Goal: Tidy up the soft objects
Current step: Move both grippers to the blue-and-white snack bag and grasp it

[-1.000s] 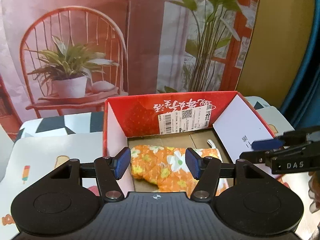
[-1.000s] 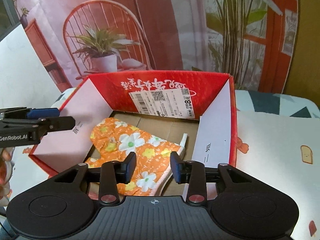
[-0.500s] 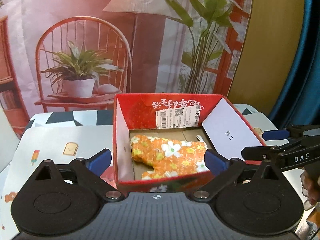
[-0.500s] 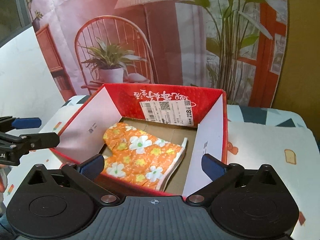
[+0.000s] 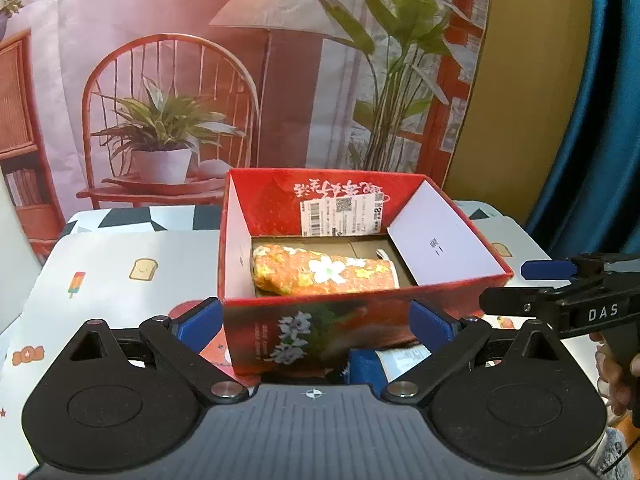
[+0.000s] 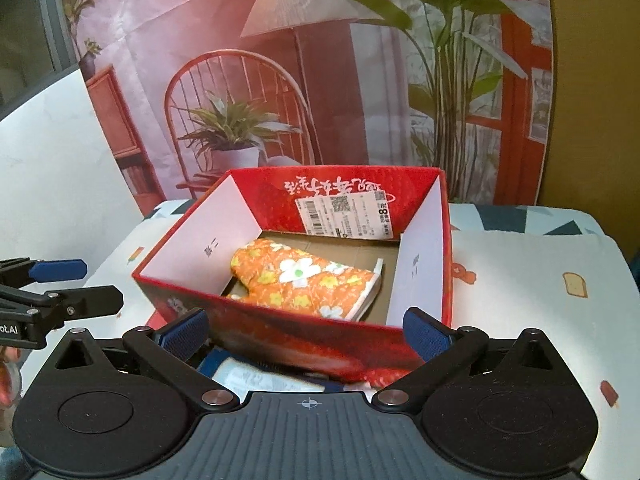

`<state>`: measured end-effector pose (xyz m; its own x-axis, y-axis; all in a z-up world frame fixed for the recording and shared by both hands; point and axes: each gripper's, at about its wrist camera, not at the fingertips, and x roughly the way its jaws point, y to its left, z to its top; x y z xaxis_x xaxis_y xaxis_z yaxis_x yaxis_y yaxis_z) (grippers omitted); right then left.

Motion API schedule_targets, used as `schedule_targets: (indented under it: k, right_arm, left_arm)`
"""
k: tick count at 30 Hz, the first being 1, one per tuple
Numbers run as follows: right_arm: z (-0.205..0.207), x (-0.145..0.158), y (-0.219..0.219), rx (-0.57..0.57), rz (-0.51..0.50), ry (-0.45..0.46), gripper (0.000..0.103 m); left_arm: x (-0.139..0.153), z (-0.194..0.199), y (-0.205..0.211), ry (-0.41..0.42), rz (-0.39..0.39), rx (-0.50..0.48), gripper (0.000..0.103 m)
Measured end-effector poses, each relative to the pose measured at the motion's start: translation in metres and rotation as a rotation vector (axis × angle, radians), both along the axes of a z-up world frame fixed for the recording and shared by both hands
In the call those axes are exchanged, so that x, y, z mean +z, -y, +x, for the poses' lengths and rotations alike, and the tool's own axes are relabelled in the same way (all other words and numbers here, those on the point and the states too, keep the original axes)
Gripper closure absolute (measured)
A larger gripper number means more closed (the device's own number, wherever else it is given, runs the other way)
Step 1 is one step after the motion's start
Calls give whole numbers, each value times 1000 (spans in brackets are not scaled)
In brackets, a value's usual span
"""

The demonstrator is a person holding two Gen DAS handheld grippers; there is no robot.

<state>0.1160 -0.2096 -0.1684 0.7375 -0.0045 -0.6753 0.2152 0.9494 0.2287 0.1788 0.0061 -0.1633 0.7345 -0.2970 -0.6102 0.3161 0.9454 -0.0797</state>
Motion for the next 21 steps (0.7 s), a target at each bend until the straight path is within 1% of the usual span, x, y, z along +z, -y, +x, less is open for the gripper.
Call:
schedule_targets:
  k: [8, 17, 20, 21]
  right_arm:
    - [-19, -17, -12, 0, -13, -31, 0]
    - [-33, -47, -21, 17, 21, -90, 1]
    - [-34, -54, -23, 23, 18, -107, 3]
    - [-33, -57, -23, 25, 19, -113, 4]
  left_arm:
    - [-16, -13, -3, -44, -15, 17, 3]
    - [-35, -16, -7, -104, -43, 22, 4]
    - [-42, -15, -4, -123, -51, 8, 9]
    - [-45, -14, -3, -129, -55, -2, 13]
